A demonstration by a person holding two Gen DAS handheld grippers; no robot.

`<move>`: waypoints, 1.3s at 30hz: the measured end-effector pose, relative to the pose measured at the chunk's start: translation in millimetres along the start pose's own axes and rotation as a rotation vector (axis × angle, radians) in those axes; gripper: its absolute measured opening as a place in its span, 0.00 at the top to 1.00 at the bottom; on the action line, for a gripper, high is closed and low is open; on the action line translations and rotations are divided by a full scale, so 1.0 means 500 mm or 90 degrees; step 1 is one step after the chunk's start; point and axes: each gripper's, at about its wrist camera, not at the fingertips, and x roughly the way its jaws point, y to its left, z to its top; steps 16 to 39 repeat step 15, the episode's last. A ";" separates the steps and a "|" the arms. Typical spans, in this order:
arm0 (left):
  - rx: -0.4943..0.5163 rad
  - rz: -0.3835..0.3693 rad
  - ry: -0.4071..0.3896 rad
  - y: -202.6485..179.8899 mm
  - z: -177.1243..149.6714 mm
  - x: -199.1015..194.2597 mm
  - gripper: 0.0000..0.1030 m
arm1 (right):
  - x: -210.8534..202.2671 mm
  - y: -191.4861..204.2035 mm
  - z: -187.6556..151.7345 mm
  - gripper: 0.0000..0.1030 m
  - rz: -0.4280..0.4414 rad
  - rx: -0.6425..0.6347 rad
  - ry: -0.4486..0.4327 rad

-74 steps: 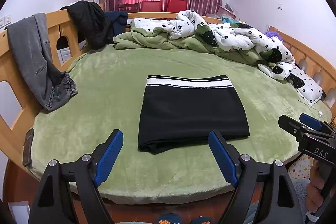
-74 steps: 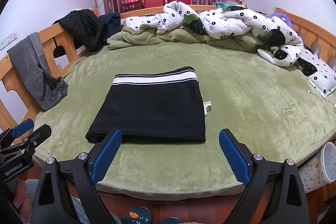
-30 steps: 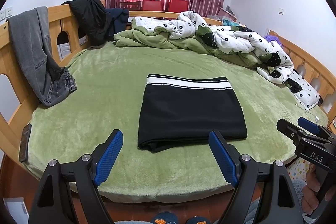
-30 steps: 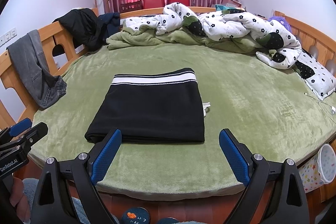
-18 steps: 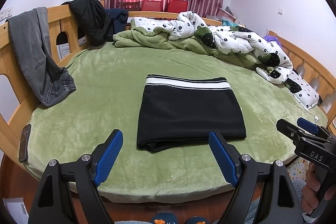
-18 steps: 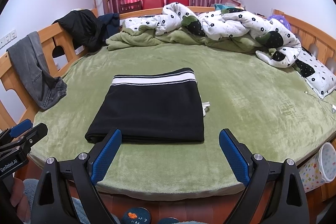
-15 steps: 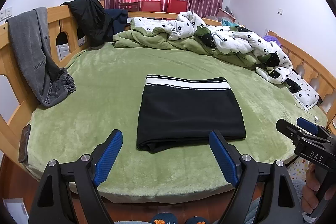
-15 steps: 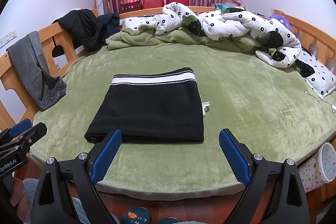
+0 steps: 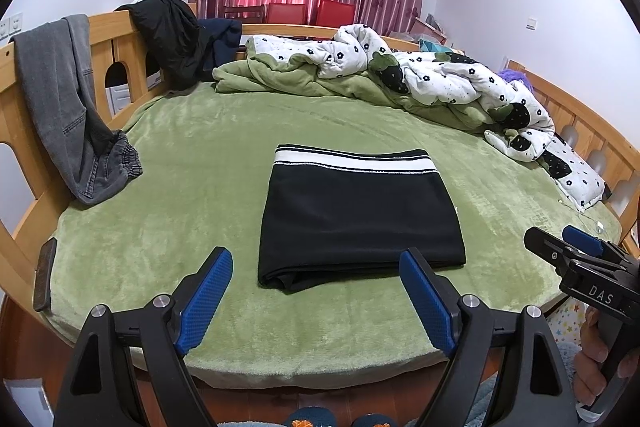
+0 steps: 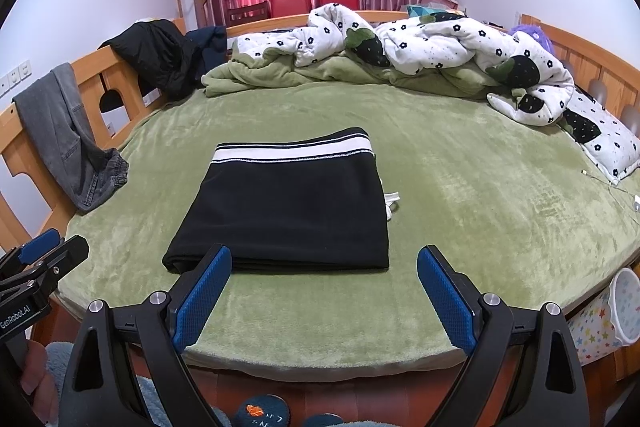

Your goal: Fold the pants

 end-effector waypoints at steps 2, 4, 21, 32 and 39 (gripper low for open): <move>0.000 0.001 0.002 0.002 -0.001 0.000 0.18 | 0.001 -0.001 0.001 0.10 0.000 -0.001 0.000; -0.001 -0.001 0.000 -0.001 -0.001 -0.002 0.18 | 0.001 -0.002 0.001 0.10 0.001 -0.001 0.000; -0.008 -0.003 -0.012 -0.019 0.003 -0.006 0.17 | 0.001 0.003 -0.002 0.10 0.003 0.001 0.000; -0.008 -0.003 -0.012 -0.019 0.003 -0.006 0.17 | 0.001 0.003 -0.002 0.10 0.003 0.001 0.000; -0.008 -0.003 -0.012 -0.019 0.003 -0.006 0.17 | 0.001 0.003 -0.002 0.10 0.003 0.001 0.000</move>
